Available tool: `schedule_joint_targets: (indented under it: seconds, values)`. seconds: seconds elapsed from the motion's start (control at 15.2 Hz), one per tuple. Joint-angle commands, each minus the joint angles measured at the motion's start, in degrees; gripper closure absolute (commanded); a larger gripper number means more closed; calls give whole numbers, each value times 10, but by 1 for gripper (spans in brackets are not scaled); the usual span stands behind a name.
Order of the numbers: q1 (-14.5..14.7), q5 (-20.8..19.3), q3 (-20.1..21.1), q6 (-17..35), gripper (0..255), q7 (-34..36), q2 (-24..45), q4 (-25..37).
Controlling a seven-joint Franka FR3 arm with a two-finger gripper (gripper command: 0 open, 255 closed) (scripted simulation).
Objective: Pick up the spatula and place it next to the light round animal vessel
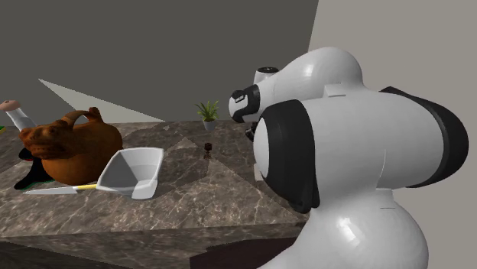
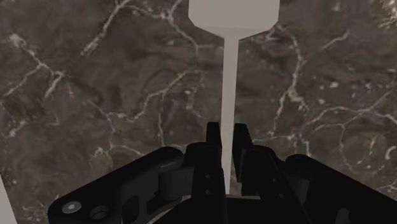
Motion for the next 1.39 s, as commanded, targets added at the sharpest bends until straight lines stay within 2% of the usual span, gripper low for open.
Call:
schedule_joint_targets:
  seconds: [0.0, 1.32]
  values:
    - [1, -1, 1, -16, 255, 3, -7, 9]
    - [2, -7, 4, -170, 255, 7, -56, 115]
